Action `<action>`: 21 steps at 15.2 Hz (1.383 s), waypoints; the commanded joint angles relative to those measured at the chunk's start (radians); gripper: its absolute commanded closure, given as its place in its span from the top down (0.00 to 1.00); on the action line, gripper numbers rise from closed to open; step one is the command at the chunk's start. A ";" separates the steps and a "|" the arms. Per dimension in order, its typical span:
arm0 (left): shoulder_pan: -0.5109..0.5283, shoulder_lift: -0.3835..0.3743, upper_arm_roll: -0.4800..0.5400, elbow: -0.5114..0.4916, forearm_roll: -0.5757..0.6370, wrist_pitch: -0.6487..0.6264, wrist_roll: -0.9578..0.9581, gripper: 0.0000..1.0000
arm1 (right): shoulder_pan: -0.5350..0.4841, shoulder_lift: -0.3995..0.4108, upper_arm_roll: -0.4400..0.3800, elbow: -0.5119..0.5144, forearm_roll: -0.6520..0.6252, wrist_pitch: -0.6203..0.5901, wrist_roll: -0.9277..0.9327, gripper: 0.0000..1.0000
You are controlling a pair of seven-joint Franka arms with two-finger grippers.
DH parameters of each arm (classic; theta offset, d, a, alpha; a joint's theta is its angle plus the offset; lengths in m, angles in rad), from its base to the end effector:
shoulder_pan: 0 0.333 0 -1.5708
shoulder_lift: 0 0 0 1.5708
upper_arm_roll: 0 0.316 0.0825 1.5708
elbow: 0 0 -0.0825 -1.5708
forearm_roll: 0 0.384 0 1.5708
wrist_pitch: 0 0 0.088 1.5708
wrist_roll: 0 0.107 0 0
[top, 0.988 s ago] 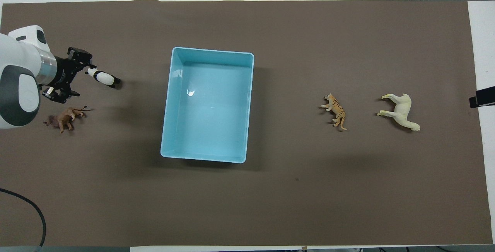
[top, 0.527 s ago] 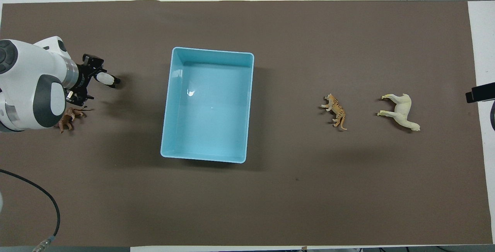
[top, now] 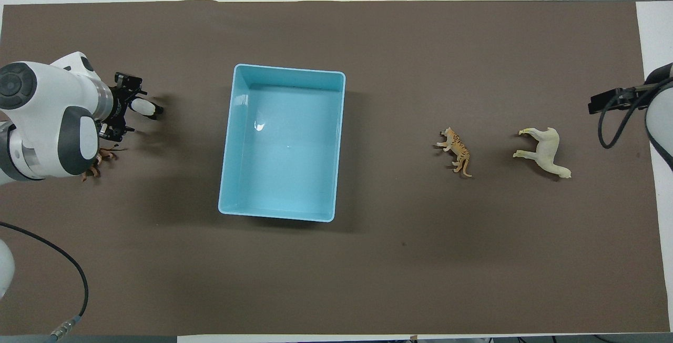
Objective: Put all toys into storage box
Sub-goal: 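Grasp the panda with the left gripper while the right gripper reaches the horse, then lift the panda with the left gripper while the right gripper grasps the horse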
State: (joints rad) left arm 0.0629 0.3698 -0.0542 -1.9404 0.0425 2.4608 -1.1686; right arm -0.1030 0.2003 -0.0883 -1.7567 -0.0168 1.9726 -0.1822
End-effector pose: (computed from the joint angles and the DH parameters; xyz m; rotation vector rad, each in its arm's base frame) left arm 0.6335 0.0073 0.3078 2.5670 1.6662 0.2024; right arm 0.6092 -0.1158 0.4529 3.1061 -0.0012 0.0154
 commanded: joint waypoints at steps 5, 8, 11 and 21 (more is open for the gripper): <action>-0.003 -0.008 0.004 -0.037 0.023 0.037 -0.022 0.39 | 0.022 0.016 0.010 -0.214 0.009 0.279 0.059 1.00; -0.008 -0.008 0.004 -0.020 0.023 0.015 -0.019 0.16 | 0.032 0.019 0.015 -0.269 0.030 0.284 0.150 1.00; -0.020 -0.008 0.004 0.073 0.025 -0.116 -0.019 0.12 | 0.060 -0.007 0.013 -0.343 0.054 0.305 0.217 1.00; -0.277 -0.068 -0.039 0.341 -0.076 -0.513 -0.256 0.09 | 0.049 -0.024 0.013 -0.428 0.054 0.385 0.193 1.00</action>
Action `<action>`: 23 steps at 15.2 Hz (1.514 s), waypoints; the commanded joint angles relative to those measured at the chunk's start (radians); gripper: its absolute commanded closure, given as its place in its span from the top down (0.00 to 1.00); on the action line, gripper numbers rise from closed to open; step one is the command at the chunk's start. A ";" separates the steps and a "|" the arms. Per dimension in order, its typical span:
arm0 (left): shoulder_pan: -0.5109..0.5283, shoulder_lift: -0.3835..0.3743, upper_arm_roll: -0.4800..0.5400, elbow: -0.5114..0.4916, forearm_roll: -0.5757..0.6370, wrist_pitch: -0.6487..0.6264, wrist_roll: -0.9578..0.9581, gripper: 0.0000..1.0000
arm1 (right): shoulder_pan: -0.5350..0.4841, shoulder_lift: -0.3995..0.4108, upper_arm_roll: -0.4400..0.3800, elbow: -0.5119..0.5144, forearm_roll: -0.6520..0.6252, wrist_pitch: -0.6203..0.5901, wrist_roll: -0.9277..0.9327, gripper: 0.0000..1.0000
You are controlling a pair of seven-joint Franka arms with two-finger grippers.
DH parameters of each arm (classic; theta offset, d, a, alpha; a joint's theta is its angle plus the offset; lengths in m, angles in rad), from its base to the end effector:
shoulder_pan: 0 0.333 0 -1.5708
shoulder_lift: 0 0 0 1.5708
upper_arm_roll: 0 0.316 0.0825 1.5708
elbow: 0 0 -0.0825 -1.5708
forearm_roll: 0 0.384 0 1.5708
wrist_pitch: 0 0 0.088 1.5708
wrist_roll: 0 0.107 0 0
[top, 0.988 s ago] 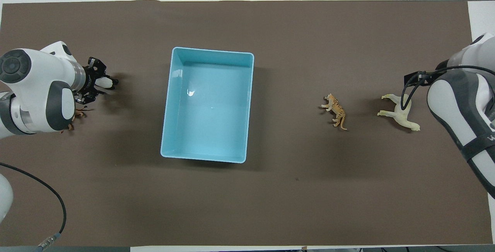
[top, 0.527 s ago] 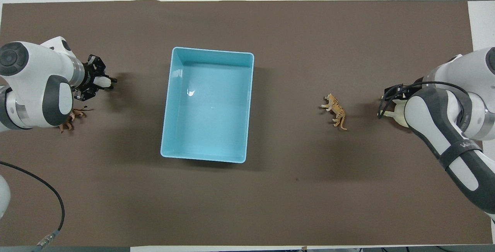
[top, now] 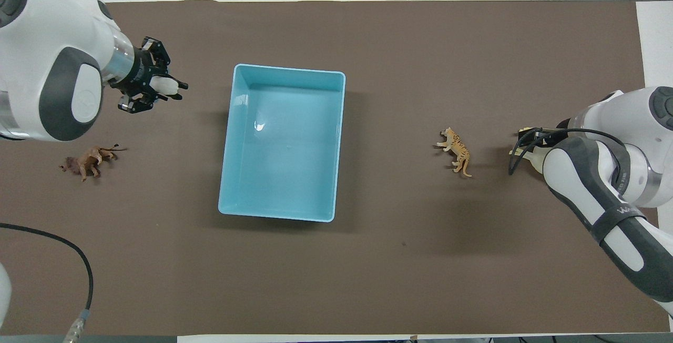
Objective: Put all toys into storage box
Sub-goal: 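Lower the panda into the blue box and open the left gripper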
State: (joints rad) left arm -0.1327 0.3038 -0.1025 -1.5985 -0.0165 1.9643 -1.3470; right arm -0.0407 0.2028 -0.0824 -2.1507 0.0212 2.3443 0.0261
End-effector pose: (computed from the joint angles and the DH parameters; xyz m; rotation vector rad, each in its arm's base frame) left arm 0.6407 -0.1474 0.4625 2.5934 1.6319 0.0184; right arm 0.5578 -0.0682 0.3062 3.1301 -0.2548 -0.0133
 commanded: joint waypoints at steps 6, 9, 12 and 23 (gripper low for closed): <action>-0.278 -0.109 0.007 -0.315 -0.020 0.301 -0.198 0.19 | -0.021 -0.036 0.007 -0.055 0.016 0.012 -0.015 1.00; -0.298 -0.146 0.007 -0.429 -0.020 0.395 -0.193 0.40 | -0.034 -0.042 0.007 -0.069 0.016 0.015 -0.015 0.73; -0.311 -0.144 0.007 -0.413 -0.020 0.380 -0.198 1.00 | -0.039 -0.042 0.007 -0.072 0.016 0.018 -0.015 0.52; -0.020 -0.196 0.023 -0.233 -0.002 0.044 0.121 1.00 | -0.047 -0.023 0.009 0.177 0.085 -0.155 0.027 0.00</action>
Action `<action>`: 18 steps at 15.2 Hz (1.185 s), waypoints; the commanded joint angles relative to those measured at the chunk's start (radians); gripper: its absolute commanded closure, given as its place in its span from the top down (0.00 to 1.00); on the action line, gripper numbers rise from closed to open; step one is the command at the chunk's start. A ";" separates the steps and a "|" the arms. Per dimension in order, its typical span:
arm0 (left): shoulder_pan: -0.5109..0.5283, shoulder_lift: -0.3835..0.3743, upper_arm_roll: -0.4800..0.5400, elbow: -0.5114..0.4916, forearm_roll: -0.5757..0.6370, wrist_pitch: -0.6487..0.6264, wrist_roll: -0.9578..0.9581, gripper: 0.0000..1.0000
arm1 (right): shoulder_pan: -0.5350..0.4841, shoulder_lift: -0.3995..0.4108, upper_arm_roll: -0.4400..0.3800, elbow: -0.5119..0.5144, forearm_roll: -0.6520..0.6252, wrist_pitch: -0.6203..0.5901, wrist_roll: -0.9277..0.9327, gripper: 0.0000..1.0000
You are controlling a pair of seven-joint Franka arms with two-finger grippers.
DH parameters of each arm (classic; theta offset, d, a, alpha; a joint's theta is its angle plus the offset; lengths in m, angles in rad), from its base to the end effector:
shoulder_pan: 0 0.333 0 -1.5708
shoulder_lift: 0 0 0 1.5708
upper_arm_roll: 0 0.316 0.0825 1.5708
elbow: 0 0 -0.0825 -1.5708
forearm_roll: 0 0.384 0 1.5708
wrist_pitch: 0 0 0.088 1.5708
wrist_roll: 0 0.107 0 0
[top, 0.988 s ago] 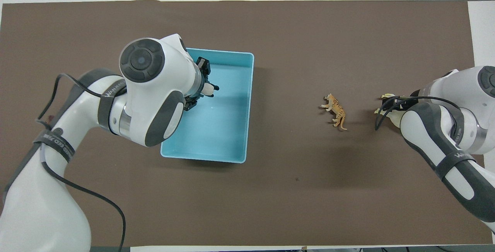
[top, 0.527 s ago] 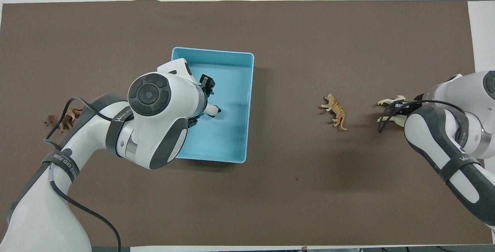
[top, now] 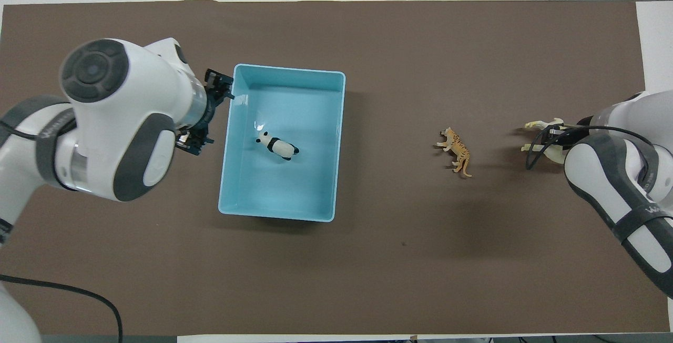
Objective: Put all toys into storage box
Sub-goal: 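Carry the cream horse over the box with the right gripper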
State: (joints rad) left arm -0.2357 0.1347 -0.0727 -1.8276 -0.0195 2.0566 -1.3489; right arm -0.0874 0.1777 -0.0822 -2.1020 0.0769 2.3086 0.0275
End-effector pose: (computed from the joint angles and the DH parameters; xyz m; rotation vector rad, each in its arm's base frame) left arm 0.5798 -0.1840 0.4668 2.6416 1.5299 0.0669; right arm 0.5655 -0.0945 0.3380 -3.0767 0.3811 -0.0509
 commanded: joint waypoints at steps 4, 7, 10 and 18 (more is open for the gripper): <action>0.228 -0.061 -0.007 -0.064 0.001 -0.064 0.460 1.00 | 0.107 0.070 0.015 0.451 0.015 -0.363 0.210 0.00; 0.301 -0.104 -0.004 -0.175 0.001 -0.046 0.754 1.00 | 0.225 0.114 0.015 0.551 0.026 -0.385 0.389 0.00; 0.369 -0.121 -0.002 -0.272 0.003 0.034 0.942 1.00 | 0.375 0.143 0.015 0.617 0.026 -0.388 0.536 0.00; 0.466 -0.083 -0.002 -0.370 0.121 0.247 1.148 1.00 | 0.716 0.261 0.012 0.717 0.014 -0.301 0.949 0.00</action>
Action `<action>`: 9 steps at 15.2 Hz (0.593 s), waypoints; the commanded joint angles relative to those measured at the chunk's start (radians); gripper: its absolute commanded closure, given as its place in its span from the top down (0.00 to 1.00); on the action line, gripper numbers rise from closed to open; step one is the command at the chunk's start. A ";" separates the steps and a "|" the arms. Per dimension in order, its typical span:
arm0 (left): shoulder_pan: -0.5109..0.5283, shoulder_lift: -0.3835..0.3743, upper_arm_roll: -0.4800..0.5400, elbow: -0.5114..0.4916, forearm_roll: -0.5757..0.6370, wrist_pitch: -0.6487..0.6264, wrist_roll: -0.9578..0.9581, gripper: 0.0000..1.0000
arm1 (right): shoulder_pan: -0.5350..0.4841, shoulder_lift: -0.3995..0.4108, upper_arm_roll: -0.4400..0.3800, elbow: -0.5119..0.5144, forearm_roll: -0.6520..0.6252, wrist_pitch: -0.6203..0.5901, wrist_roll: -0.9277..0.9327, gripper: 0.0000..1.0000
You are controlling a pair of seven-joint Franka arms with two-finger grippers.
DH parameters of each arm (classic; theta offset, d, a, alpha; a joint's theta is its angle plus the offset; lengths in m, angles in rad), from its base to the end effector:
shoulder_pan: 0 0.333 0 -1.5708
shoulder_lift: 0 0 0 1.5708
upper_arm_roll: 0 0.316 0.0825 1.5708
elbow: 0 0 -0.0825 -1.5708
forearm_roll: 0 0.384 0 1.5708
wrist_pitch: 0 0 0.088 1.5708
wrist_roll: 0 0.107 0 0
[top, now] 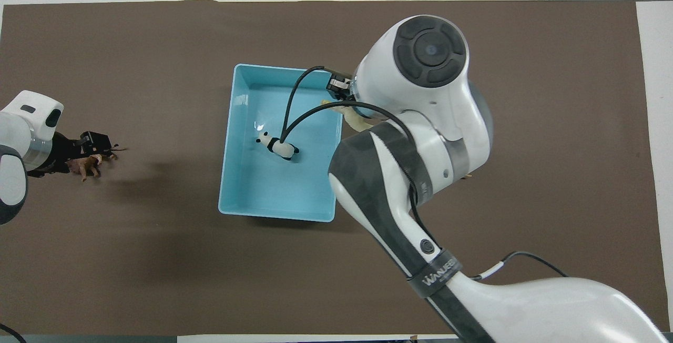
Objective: Put all toys into storage box
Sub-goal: 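Carry the cream horse over the box with the right gripper, then release the cream horse into the box with the right gripper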
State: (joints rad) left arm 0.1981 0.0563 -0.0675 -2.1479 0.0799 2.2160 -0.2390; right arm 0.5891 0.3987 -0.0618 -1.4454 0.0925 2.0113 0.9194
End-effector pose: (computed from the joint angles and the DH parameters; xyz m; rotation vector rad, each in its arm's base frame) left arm 0.5428 0.0741 0.3773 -3.0420 -0.4941 -0.0235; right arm 0.5946 0.3605 0.4777 -2.9156 0.6179 -0.1255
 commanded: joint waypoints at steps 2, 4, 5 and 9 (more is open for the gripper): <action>0.038 -0.001 -0.008 -0.090 0.021 0.163 0.038 1.00 | 0.116 0.055 -0.012 0.056 -0.019 0.003 0.134 0.46; 0.047 0.013 -0.008 -0.101 0.021 0.220 0.040 1.00 | 0.129 0.051 -0.010 0.057 -0.042 -0.029 0.159 0.74; 0.067 0.017 -0.008 -0.096 0.023 0.232 0.040 1.00 | 0.143 0.051 -0.012 0.057 -0.042 -0.040 0.161 0.80; 0.093 0.017 -0.008 -0.118 0.024 0.237 0.085 1.00 | 0.111 0.014 -0.027 0.051 -0.075 -0.106 0.130 1.00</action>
State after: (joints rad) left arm 0.2645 0.0823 -0.0676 -2.2330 0.0904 2.4220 -0.1896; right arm 0.7387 0.4386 -0.0764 -1.4056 0.0417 1.9541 1.0714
